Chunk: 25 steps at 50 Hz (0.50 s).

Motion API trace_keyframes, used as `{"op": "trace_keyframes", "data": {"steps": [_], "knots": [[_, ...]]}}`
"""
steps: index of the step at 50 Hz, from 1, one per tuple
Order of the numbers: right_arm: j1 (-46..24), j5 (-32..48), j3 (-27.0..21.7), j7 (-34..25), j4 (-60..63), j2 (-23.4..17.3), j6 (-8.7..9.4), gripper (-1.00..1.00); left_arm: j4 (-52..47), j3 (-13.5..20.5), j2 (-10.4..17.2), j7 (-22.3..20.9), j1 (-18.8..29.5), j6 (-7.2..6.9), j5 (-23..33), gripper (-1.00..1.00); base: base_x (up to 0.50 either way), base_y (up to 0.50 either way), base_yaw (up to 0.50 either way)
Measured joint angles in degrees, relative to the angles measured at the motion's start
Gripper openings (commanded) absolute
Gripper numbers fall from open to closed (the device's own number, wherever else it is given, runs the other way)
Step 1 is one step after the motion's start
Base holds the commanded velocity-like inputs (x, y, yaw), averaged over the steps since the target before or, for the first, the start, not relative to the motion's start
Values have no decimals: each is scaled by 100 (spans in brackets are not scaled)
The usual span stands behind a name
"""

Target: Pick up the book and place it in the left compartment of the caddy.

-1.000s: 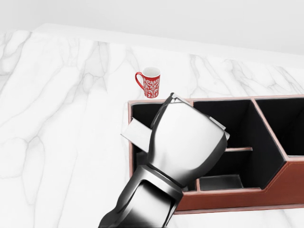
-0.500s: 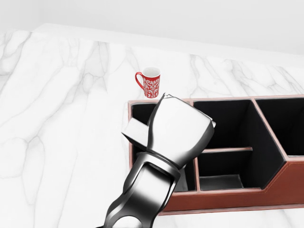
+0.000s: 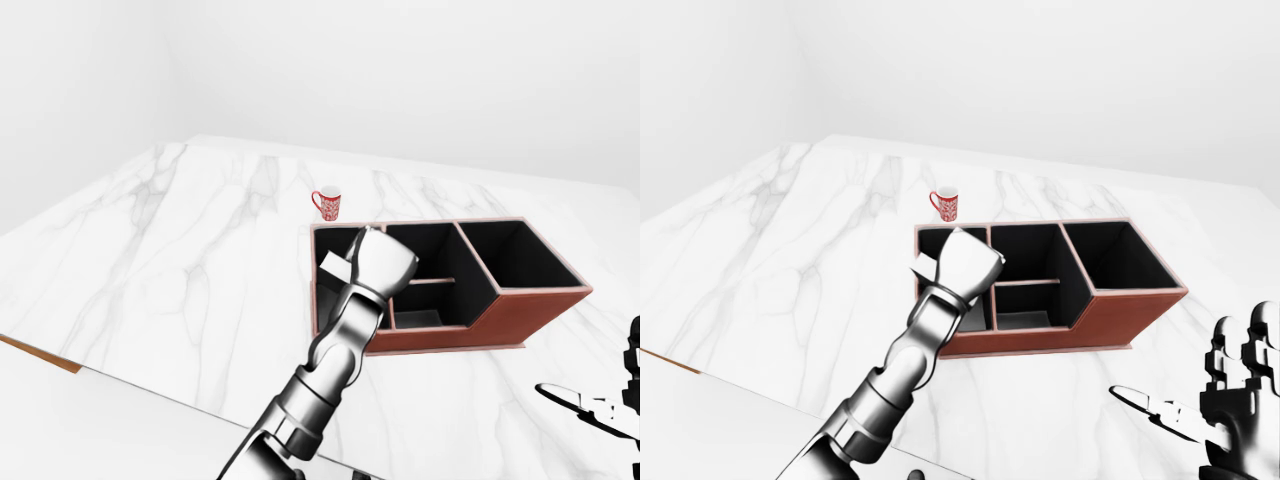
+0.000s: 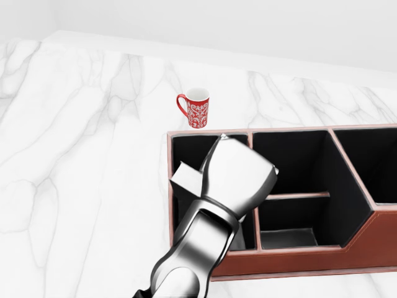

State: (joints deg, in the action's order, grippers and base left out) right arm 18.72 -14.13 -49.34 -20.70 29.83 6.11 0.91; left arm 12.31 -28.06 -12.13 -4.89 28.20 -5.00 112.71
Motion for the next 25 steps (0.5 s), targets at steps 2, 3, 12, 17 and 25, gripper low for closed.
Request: {"op": "trace_keyframes", "data": {"steps": [2,3,12,17,25], "knots": [[0,3,1,2,7,-1,9,100,126,49,-28,66,31,0,1,-100,0,0,0],[0,5,2,3,9,-1,12,100,187,73,-42,97,45,0,2,-100,0,0,0],[-3,21,9,6,9,0,16,100,784,309,-154,387,219,0,6,-100,0,0,0],[-1,26,11,3,2,2,8,100,1203,494,-222,575,366,0,9,-100,0,0,0],[1,33,14,0,-4,3,2,100,2016,822,-336,949,670,0,-35,-100,0,0,0]]}}
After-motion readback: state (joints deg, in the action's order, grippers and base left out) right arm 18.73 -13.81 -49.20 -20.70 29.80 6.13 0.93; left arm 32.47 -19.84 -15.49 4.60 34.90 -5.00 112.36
